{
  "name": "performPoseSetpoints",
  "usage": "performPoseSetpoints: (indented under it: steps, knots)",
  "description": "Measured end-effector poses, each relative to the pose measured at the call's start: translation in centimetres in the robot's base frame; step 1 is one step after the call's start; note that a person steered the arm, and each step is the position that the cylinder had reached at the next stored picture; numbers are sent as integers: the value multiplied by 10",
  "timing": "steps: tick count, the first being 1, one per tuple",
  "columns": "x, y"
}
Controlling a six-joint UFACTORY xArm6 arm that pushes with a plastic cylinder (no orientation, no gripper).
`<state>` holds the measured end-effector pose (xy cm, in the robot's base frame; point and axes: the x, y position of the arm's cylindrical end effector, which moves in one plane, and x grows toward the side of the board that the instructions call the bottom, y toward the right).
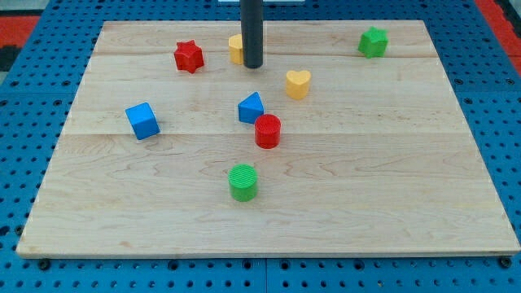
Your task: Move the red star bottom of the yellow hexagon
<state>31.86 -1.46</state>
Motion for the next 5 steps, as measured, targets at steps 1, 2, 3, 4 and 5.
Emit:
performPoseSetpoints:
  steps: [1,2,3,4,5]
  knots:
    - [7,-65]
    - [16,-131]
    - [-19,-179]
    - [-47,-161]
    - [-48,-113]
